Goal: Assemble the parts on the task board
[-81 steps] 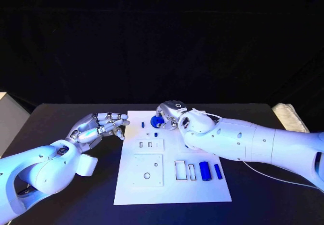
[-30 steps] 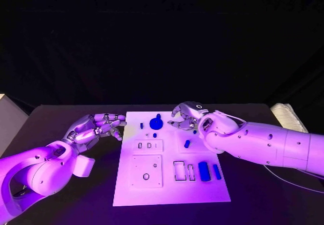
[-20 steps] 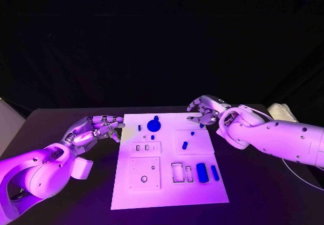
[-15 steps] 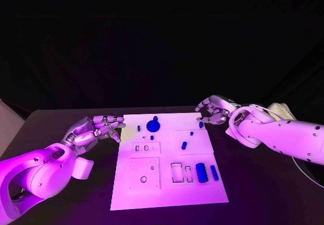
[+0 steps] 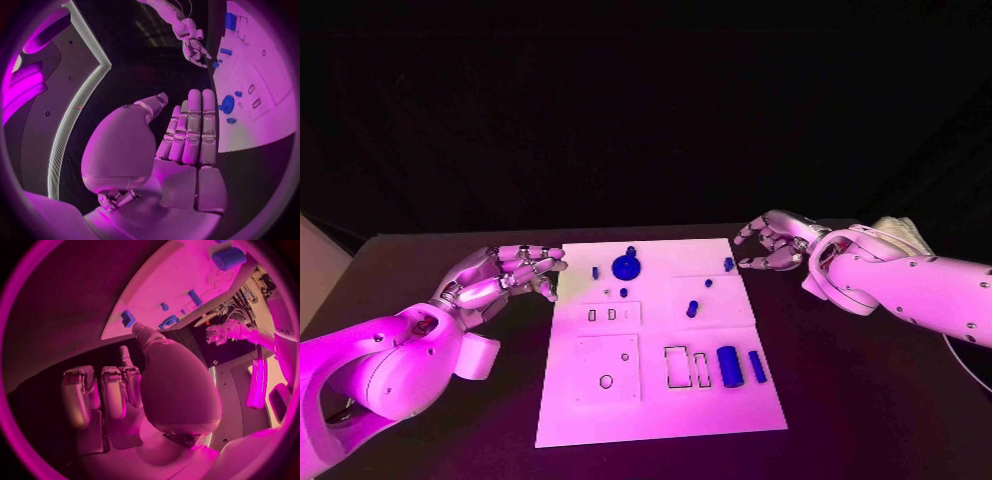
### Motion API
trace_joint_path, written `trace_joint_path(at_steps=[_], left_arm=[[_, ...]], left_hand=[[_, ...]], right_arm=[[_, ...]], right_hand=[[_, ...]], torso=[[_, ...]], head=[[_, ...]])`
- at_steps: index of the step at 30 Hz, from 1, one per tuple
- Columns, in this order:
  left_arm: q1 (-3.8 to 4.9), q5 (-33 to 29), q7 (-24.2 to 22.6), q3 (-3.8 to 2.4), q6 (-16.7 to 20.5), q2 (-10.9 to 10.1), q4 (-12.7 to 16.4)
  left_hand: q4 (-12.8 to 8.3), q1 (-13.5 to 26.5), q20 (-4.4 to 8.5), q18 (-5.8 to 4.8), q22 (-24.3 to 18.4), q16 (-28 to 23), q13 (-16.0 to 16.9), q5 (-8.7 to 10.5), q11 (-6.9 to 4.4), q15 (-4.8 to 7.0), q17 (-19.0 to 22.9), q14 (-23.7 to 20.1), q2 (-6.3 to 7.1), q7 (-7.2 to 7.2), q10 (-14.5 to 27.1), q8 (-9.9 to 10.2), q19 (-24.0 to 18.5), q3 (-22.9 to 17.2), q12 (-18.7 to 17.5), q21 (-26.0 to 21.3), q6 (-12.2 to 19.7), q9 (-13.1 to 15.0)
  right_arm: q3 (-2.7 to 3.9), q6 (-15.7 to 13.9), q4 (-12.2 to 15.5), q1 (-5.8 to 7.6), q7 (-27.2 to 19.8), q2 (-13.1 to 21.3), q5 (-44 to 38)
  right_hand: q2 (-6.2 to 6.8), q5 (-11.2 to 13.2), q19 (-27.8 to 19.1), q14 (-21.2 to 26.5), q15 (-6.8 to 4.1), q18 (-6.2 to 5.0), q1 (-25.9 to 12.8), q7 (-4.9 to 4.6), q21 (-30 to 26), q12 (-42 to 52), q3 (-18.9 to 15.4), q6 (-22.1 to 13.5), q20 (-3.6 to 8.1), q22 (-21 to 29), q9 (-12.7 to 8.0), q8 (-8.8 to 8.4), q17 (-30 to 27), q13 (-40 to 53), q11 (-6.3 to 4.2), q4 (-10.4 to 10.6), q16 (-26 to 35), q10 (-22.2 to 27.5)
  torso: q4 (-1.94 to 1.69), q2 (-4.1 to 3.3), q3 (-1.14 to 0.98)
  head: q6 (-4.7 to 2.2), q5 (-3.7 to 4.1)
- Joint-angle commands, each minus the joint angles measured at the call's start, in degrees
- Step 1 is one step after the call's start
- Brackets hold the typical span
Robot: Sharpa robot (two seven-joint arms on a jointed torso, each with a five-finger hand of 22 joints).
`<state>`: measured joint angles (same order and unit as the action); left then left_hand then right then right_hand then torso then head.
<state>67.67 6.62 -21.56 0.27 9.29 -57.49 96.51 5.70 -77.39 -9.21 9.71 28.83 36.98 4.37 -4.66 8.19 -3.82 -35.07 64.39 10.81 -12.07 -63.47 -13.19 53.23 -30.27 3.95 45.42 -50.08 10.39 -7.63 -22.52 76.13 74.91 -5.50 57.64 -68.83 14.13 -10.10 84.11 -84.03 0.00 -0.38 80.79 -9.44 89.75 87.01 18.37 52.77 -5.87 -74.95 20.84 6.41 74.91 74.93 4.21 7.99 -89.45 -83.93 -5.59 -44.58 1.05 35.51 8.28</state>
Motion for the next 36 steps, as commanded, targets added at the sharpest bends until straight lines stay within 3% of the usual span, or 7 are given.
trace_joint_path(at_steps=[1, 10, 17, 29, 36], left_arm=[[0.07, 0.37, -0.36, -0.04, -1.14, 0.17, -0.02], [0.07, 0.5, -0.35, -0.04, -1.23, 0.24, -0.17], [0.07, 0.55, -0.34, -0.04, -1.24, 0.22, -0.18], [0.07, 0.58, -0.27, -0.04, -1.21, 0.17, -0.23], [0.07, 0.58, -0.22, -0.04, -1.27, 0.14, -0.23]], left_hand=[[-0.03, 0.05, -0.1, 0.69, 0.09, 0.18, 0.06, 0.29, 0.1, -0.08, -0.09, -0.43, -0.31, -0.13, 0.28, 0.39, -0.29, -0.26, 0.12, 0.21, 0.44, 0.06], [-0.03, 0.05, -0.1, 0.69, 0.09, 0.18, 0.06, 0.29, 0.1, -0.08, -0.09, -0.43, -0.31, -0.13, 0.28, 0.39, -0.29, -0.26, 0.12, 0.21, 0.44, 0.06], [-0.03, 0.05, -0.1, 0.69, 0.09, 0.18, 0.06, 0.29, 0.1, -0.08, -0.09, -0.43, -0.31, -0.13, 0.28, 0.39, -0.29, -0.26, 0.12, 0.21, 0.44, 0.06], [-0.08, 0.03, -0.12, 0.69, 0.17, 0.21, 0.06, 0.29, 0.13, -0.1, -0.08, -0.51, -0.25, -0.18, 0.35, 0.44, -0.42, -0.25, 0.11, 0.32, 0.52, 0.07], [-0.08, 0.03, -0.12, 0.69, 0.17, 0.21, 0.06, 0.29, 0.13, -0.1, -0.08, -0.51, -0.25, -0.18, 0.35, 0.44, -0.42, -0.25, 0.11, 0.32, 0.52, 0.07]], right_arm=[[-0.03, 1.58, -1.05, -0.42, -1.51, -0.61, -0.52], [-0.05, 1.31, -2.79, -1.61, -0.99, -2.71, -0.04], [-0.05, 1.47, -3.67, -1.86, -0.25, -3.64, 0.59], [-0.06, 1.73, -4.67, -2.0, 0.51, -4.52, 0.72], [-0.06, 2.14, -5.04, -2.07, 0.66, -4.99, 0.72]], right_hand=[[-0.19, 0.26, 5.89, -5.7, 0.38, 0.38, 0.47, -0.04, 0.25, -0.08, -0.31, -0.2, -0.42, -15.05, -0.05, -0.2, 13.98, 12.34, 0.44, 0.13, -0.17, -3.32], [-0.67, -0.21, 5.89, -5.76, 0.45, 0.38, 0.07, -0.06, 0.25, 0.26, -0.6, 0.45, -0.51, -15.05, 0.03, 0.02, 14.24, 12.65, 0.48, 0.63, -0.26, -3.64], [-1.15, -0.56, 5.89, -5.79, 0.3, 0.38, 0.24, 0.16, 0.25, 0.67, -0.49, 1.37, -0.46, -15.05, 0.13, 0.36, 14.35, 13.0, 0.35, 0.8, -0.3, -4.01], [-3.33, -0.19, 5.89, -5.8, -1.13, 0.38, 0.12, 1.48, 0.25, 1.52, 1.71, 4.7, 0.72, -15.05, 0.33, 1.65, 14.39, 13.76, -0.76, 1.64, -0.31, -4.82], [-3.72, -0.07, 5.89, -5.83, -1.51, 0.38, 0.13, 1.8, 0.25, 1.7, 2.47, 5.32, 1.08, -15.05, 0.34, 1.9, 14.5, 13.93, -1.05, 1.66, -0.34, -4.99]], torso=[[-0.01, -0.01, 0.09], [-0.02, 0.01, 0.11], [-0.02, 0.09, 0.28], [-0.09, 0.11, 0.24], [-0.01, 0.08, 0.21]], head=[[0.3, 0.08], [0.64, 0.14], [0.98, 0.27], [1.08, 0.35], [1.12, 0.21]])
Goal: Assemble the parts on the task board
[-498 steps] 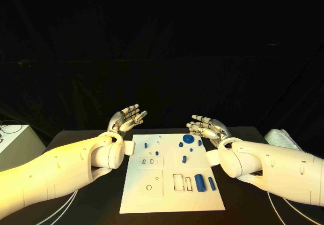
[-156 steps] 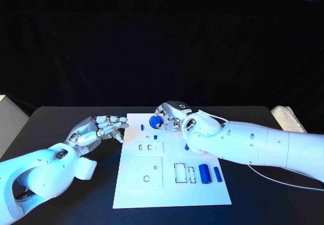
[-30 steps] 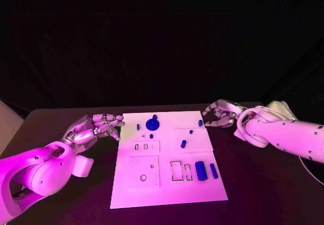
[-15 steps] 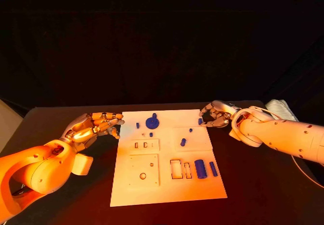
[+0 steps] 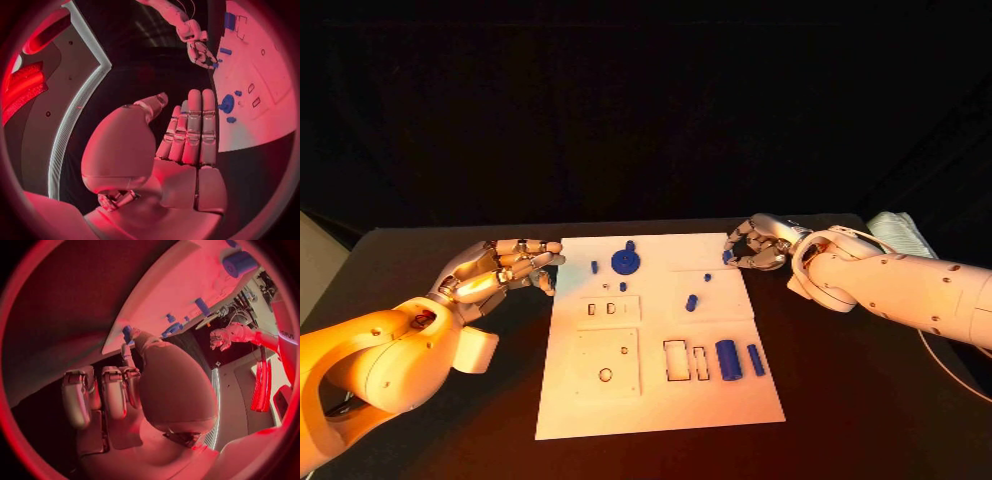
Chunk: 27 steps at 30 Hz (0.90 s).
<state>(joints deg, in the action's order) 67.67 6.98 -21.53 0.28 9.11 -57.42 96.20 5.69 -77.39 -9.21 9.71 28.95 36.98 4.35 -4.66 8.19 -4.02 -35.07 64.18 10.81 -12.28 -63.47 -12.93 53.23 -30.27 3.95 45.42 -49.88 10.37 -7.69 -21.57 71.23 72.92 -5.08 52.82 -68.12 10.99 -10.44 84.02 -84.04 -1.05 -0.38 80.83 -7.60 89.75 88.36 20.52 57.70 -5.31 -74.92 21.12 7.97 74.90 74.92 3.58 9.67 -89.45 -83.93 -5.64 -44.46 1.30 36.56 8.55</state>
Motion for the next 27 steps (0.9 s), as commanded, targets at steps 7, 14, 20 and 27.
trace_joint_path(at_steps=[7, 14, 20, 27], left_arm=[[0.07, 0.25, -0.18, -0.04, -1.13, 0.03, 0.06], [0.07, 0.26, -0.08, -0.04, -1.1, -0.02, 0.08], [0.07, 0.28, 0.05, -0.04, -1.09, -0.04, 0.08], [0.07, 0.29, 0.12, -0.04, -1.09, -0.07, 0.1]], left_hand=[[-0.08, 0.03, -0.11, 0.69, 0.05, 0.21, 0.07, 0.29, 0.12, 0.11, -0.08, -0.3, -0.26, 0.03, 0.35, 0.17, -0.42, -0.25, 0.11, 0.32, 0.31, 0.09], [-0.08, 0.06, -0.13, 0.69, 0.13, 0.25, 0.08, 0.29, 0.15, 0.08, -0.07, -0.35, -0.25, -0.02, 0.4, 0.21, -0.53, -0.24, 0.11, 0.42, 0.36, 0.1], [-0.07, 0.11, -0.15, 0.69, 0.17, 0.27, 0.07, 0.3, 0.19, 0.06, -0.07, -0.38, -0.21, -0.07, 0.46, 0.24, -0.59, -0.21, 0.09, 0.48, 0.41, 0.11], [-0.07, 0.16, -0.17, 0.69, 0.21, 0.29, 0.06, 0.31, 0.23, 0.03, -0.06, -0.41, -0.16, -0.14, 0.54, 0.29, -0.64, -0.17, 0.06, 0.53, 0.49, 0.1]], right_arm=[[0.0, 1.54, -0.47, -0.27, 0.53, -0.59, -0.05], [0.0, 1.53, -0.58, -0.4, 0.68, -0.83, -0.09], [0.0, 1.01, -0.64, -0.42, 0.85, -0.93, -0.15], [0.0, -0.71, -0.58, -0.43, 0.58, -1.04, 0.08]], right_hand=[[-0.64, 0.4, 5.98, -5.84, -0.57, 0.38, 0.08, 0.05, 0.25, 0.48, 0.55, 0.58, 0.64, -15.08, 0.07, 0.42, 14.61, 14.05, -0.49, -0.05, -0.38, -5.09], [-0.34, 0.8, 5.98, -5.84, -0.7, 0.38, -0.15, 0.07, 0.25, 0.47, 0.66, 0.56, 0.81, -15.08, 0.01, 0.37, 14.61, 14.04, -0.55, -0.07, -0.38, -5.09], [-0.49, 1.03, 5.98, -5.87, -0.81, 0.38, -0.39, 0.23, 0.25, 0.65, 0.97, 1.02, 0.95, -15.08, 0.06, 0.6, 14.7, 14.21, -0.67, 0.04, -0.41, -5.25], [-1.88, 0.78, 5.98, -5.88, -1.54, 0.38, -0.98, 1.46, 0.25, 1.06, 2.35, 3.7, 1.57, -15.08, 0.77, 2.5, 14.78, 14.57, -1.7, 0.24, -0.44, -5.6]], torso=[[0.06, -0.03, -0.07], [0.12, -0.07, -0.1], [0.06, -0.02, -0.07], [0.12, -0.03, -0.08]], head=[[0.18, -0.1], [0.18, -0.11], [0.27, -0.04], [0.31, -0.06]])
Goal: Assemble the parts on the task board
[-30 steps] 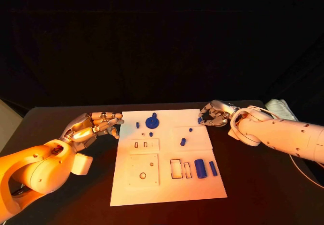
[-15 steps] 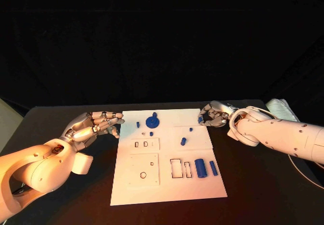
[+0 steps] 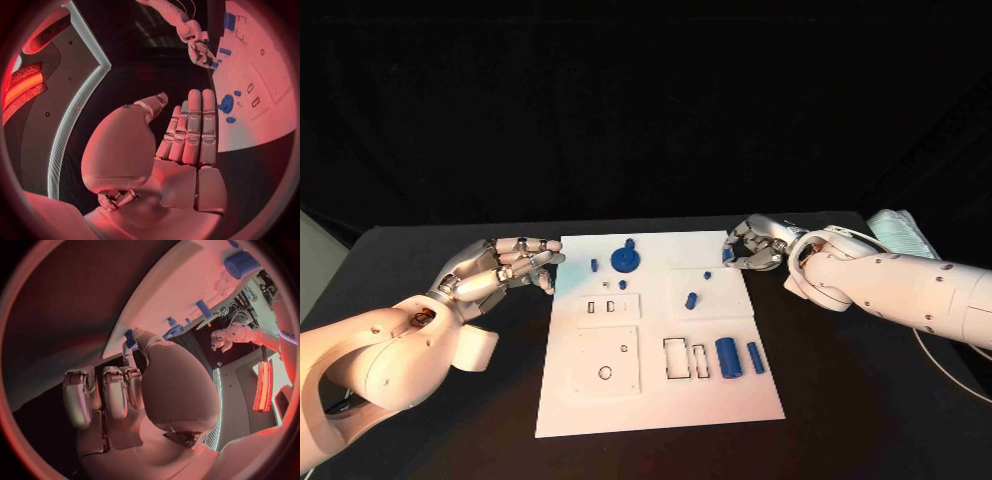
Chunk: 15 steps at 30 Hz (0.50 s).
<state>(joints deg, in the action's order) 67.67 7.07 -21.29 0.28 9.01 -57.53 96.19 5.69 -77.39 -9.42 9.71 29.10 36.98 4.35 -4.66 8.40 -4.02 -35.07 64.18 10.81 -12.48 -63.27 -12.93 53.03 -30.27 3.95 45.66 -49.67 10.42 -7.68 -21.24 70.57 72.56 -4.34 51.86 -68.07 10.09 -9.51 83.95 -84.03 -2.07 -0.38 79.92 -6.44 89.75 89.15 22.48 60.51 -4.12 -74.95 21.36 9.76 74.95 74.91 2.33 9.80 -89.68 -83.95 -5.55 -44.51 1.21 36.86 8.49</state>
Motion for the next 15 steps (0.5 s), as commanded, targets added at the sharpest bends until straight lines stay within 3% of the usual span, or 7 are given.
trace_joint_path(at_steps=[1, 3, 9, 15], left_arm=[[0.07, 0.2, -0.1, -0.04, -1.01, 0.04, 0.12], [0.07, 0.2, -0.09, -0.04, -1.02, 0.03, 0.13], [0.07, 0.29, -0.06, -0.04, -1.07, -0.03, 0.1], [0.07, 0.33, 0.01, -0.04, -1.1, -0.2, -0.01]], left_hand=[[-0.07, 0.16, 0.04, 0.69, 0.05, 0.29, 0.07, 0.31, 0.02, 0.03, -0.06, -0.41, -0.16, 0.06, 0.33, 0.3, -0.44, -0.17, 0.07, 0.29, 0.29, 0.05], [-0.07, 0.16, 0.04, 0.69, 0.05, 0.29, 0.07, 0.31, 0.02, 0.03, -0.06, -0.41, -0.16, 0.06, 0.33, 0.3, -0.44, -0.17, 0.07, 0.29, 0.29, 0.05], [-0.07, 0.16, 0.04, 0.69, 0.05, 0.29, 0.07, 0.31, 0.02, 0.03, -0.06, -0.41, -0.16, 0.06, 0.33, 0.3, -0.44, -0.17, 0.07, 0.29, 0.29, 0.05], [-0.07, 0.16, 0.04, 0.69, 0.05, 0.29, 0.07, 0.31, 0.02, 0.03, -0.06, -0.41, -0.16, 0.06, 0.33, 0.3, -0.44, -0.17, 0.07, 0.29, 0.29, 0.05]], right_arm=[[-0.01, -1.51, 0.13, -0.07, -0.21, -0.1, 0.26], [-0.01, -2.72, 0.39, -0.07, -0.11, -0.12, 1.0], [0.01, -5.76, 1.59, -0.06, 2.09, -0.09, 1.74], [0.1, -8.44, 5.73, 0.69, 8.0, 0.73, 1.13]], right_hand=[[-1.13, -0.15, 6.05, -5.9, -0.68, 0.38, -0.3, 0.54, 0.25, 0.35, 0.51, 1.26, 0.52, -15.05, 0.69, 1.08, 14.75, 14.65, -0.69, 0.19, -0.22, -5.66], [-1.55, -0.21, 6.05, -5.9, -1.03, 0.38, -0.83, 1.1, 0.25, 0.66, 0.79, 1.86, 0.85, -15.05, 1.07, 1.87, 14.77, 14.92, -1.18, 0.39, -0.22, -5.91], [-1.84, -0.35, 6.05, -5.86, -1.22, 0.38, -1.39, 1.39, 0.25, 0.8, 0.98, 1.97, 1.08, -15.05, 1.34, 2.38, 14.59, 15.04, -1.49, 0.65, -0.16, -6.02], [-2.25, -0.47, 6.05, -5.83, -1.2, 0.38, -0.84, 1.31, 0.25, 0.31, 1.9, 1.19, 1.19, -15.05, 1.61, 2.71, 14.46, 14.63, -1.56, -0.14, -0.11, -5.65]], torso=[[0.02, 0.04, 0.02], [0.01, 0.03, 0.04], [0.02, 0.11, 0.05], [0.09, 0.18, 0.09]], head=[[0.07, -0.02], [0.1, -0.02], [0.21, -0.22], [0.32, -0.32]])
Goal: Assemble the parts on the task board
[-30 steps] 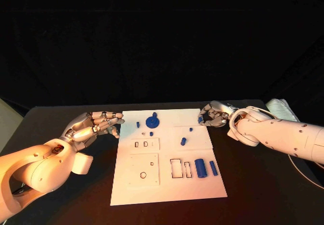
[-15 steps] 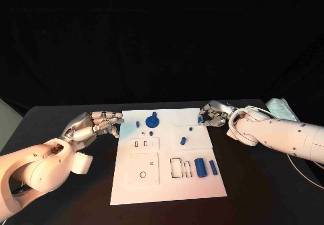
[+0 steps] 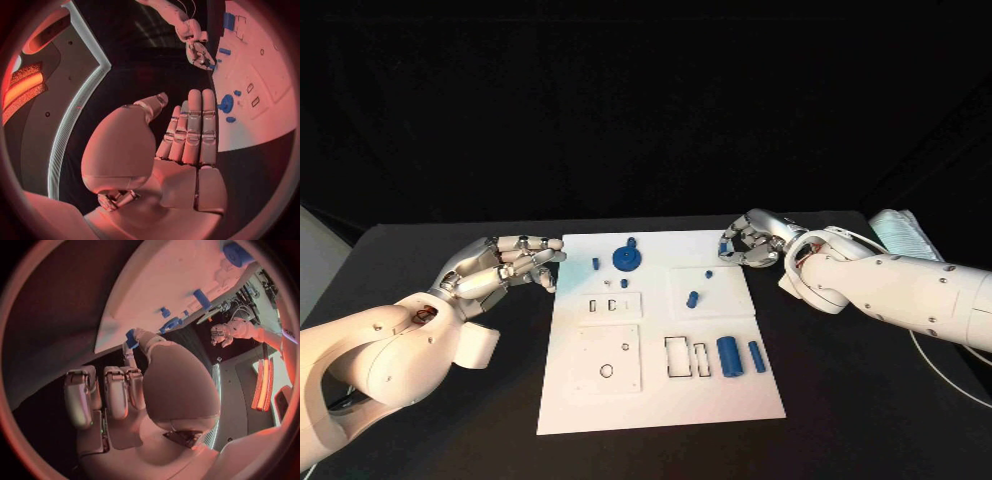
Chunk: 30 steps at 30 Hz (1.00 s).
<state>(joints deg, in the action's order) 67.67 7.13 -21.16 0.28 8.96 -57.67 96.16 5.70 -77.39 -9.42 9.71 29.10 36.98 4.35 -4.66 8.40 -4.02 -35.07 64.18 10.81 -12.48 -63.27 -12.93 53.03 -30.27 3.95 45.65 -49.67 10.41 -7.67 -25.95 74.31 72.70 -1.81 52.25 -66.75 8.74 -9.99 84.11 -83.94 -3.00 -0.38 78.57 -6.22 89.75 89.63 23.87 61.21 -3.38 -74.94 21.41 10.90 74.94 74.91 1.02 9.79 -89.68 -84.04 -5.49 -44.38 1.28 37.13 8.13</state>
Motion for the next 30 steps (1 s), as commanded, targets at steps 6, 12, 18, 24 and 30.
trace_joint_path(at_steps=[6, 12, 18, 24, 30], left_arm=[[0.08, 0.28, 0.04, -0.04, -1.06, -0.06, -0.06], [0.08, 0.3, 0.32, -0.03, -1.24, 0.29, -0.3], [0.08, 0.33, 0.66, -0.02, -1.37, 0.84, -0.69], [0.09, 1.77, 1.17, -0.01, -1.26, 1.29, -0.73], [0.09, 2.38, 1.55, 0.0, -1.22, 1.41, -0.59]], left_hand=[[-0.08, 0.16, 0.0, 0.68, 0.12, 0.32, 0.07, 0.3, 0.08, -0.01, -0.05, -0.47, -0.16, 0.01, 0.43, 0.36, -0.53, -0.15, 0.05, 0.39, 0.38, 0.06], [-0.08, 0.16, 0.0, 0.68, 0.12, 0.32, 0.07, 0.3, 0.08, -0.01, -0.05, -0.47, -0.16, 0.01, 0.43, 0.36, -0.53, -0.15, 0.05, 0.39, 0.38, 0.06], [-0.12, 0.12, 0.0, 0.69, 0.14, 0.32, 0.07, 0.29, 0.08, -0.01, -0.05, -0.49, -0.14, 0.02, 0.45, 0.38, -0.56, -0.16, 0.05, 0.41, 0.4, 0.06], [-0.15, 0.09, -0.01, 0.69, 0.17, 0.34, 0.08, 0.29, 0.07, -0.02, -0.04, -0.52, -0.12, 0.04, 0.46, 0.39, -0.59, -0.15, 0.06, 0.45, 0.42, 0.07], [-0.15, 0.09, -0.01, 0.69, 0.17, 0.34, 0.08, 0.29, 0.07, -0.02, -0.04, -0.52, -0.12, 0.04, 0.46, 0.39, -0.59, -0.15, 0.06, 0.45, 0.42, 0.07]], right_arm=[[0.16, -5.0, 7.52, 2.14, 10.96, 0.86, -0.86], [0.12, -4.37, 13.63, 2.65, 16.41, -1.12, -2.9], [-0.41, -2.54, 17.73, 1.66, 19.43, -4.53, -5.44], [-0.79, -2.92, 19.53, -0.22, 22.36, -8.24, -11.34], [-0.94, -3.87, 20.0, -2.03, 24.81, -10.71, -15.58]], right_hand=[[-1.19, 0.63, 5.89, -5.82, 0.04, 0.38, 1.17, 0.79, 0.25, -0.68, 1.74, -0.21, 0.27, -15.06, 1.86, 1.96, 14.03, 14.22, -0.04, -1.26, 0.06, -5.16], [-1.12, 0.81, 5.89, -5.82, 0.18, 0.38, 1.2, 0.62, 0.25, -0.85, 2.06, -0.49, 0.17, -15.06, 1.94, 2.05, 14.0, 14.08, 0.09, -1.59, 0.07, -5.04], [-1.11, 0.86, 5.89, -5.83, 0.25, 0.38, 1.19, 0.5, 0.25, -0.95, 2.3, -0.66, 0.09, -15.06, 1.99, 2.12, 14.07, 14.01, 0.19, -1.8, 0.05, -4.96], [-1.07, 1.02, 5.89, -5.78, 0.35, 0.38, 0.82, 0.4, 0.25, -1.07, 2.38, -0.79, 0.02, -15.06, 2.04, 2.21, 13.86, 13.91, 0.28, -1.74, 0.13, -4.87], [-0.87, 1.51, 5.89, -5.76, 0.49, 0.38, 0.03, 0.29, 0.25, -1.06, 2.47, -1.02, -0.12, -15.06, 2.13, 2.36, 13.74, 13.93, 0.4, -1.58, 0.17, -4.88]], torso=[[0.21, 0.22, 0.06], [0.29, 0.54, 0.01], [0.37, 0.88, 0.18], [0.3, 1.12, 0.29], [0.34, 0.93, 0.18]], head=[[0.02, -0.4], [0.49, -1.17], [0.87, -1.81], [1.17, -1.43], [1.46, -1.9]])
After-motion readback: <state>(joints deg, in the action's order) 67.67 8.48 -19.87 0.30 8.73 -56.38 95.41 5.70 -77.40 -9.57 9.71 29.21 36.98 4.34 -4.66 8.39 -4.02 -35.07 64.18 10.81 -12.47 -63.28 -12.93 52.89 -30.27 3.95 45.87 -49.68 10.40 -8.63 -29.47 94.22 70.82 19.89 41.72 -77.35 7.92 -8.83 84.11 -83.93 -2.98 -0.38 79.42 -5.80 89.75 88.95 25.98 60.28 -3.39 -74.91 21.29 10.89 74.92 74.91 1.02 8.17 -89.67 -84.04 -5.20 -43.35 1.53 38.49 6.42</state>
